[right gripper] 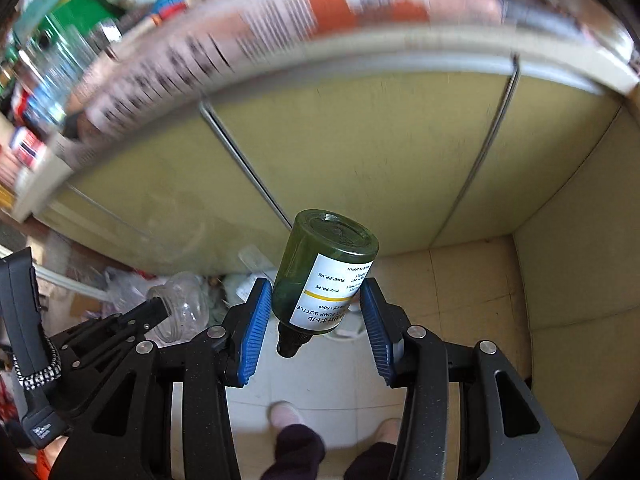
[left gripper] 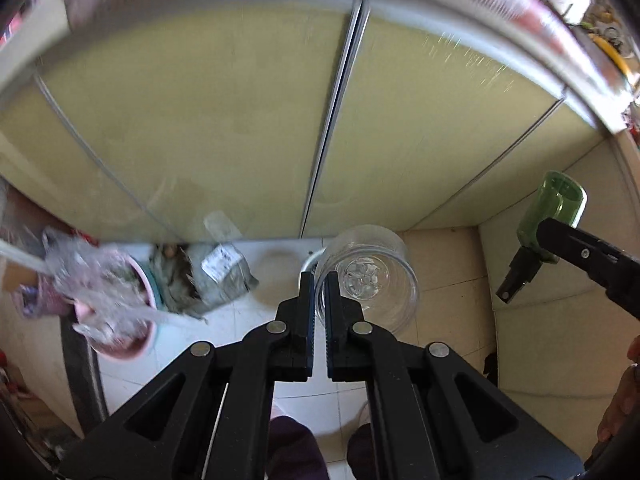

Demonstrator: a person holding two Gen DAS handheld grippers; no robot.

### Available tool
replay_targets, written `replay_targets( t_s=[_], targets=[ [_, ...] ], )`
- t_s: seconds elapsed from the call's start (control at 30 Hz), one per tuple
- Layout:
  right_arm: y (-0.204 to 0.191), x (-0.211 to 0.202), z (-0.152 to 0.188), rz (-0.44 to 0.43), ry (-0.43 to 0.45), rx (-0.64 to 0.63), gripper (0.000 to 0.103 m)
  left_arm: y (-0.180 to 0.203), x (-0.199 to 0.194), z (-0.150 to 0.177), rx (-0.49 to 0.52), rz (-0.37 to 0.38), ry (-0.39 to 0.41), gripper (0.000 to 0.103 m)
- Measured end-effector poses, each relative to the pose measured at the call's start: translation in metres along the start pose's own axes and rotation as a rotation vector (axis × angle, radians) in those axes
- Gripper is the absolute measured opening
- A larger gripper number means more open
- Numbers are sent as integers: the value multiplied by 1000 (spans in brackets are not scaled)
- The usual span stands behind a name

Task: Collect trash
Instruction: 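Carry the plastic cup and green bottle down and drop them into the bin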

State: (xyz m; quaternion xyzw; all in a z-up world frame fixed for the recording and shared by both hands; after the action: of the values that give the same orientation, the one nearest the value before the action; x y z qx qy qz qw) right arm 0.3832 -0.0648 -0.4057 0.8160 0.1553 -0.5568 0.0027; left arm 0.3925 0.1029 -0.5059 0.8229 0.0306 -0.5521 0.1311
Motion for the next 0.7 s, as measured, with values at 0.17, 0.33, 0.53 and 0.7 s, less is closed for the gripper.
replay_targets(
  t_s=[0.17,0.33,0.53,0.7],
  targets=[
    [18,75,21,-20,-77,4,43,-9,66,23,9,-41,-46,3],
    [14,135,37,-59,-146,15,43,-22,115,38,3,-60,-92,3],
    [0,163,35,-106,-162,-16,44,-23,142,37,-2,-50,-101,3],
    [10,169,32,-135,-196,-3,48,-20,156,28,8,-39,-101,3]
  ],
)
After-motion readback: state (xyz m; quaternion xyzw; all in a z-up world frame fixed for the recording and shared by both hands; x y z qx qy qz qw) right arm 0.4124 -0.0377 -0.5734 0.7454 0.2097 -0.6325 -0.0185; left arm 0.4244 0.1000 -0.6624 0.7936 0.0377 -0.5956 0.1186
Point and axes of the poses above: each gripper's, at about its wrist camera, not at the fingertips, and x roughly the way its jaws point, y to its right, z to its underside, the point moved 4 cm from there along x, roughly the way its jaws point, and after that the axes turned 1 degree about z, right-handed, at the moved point
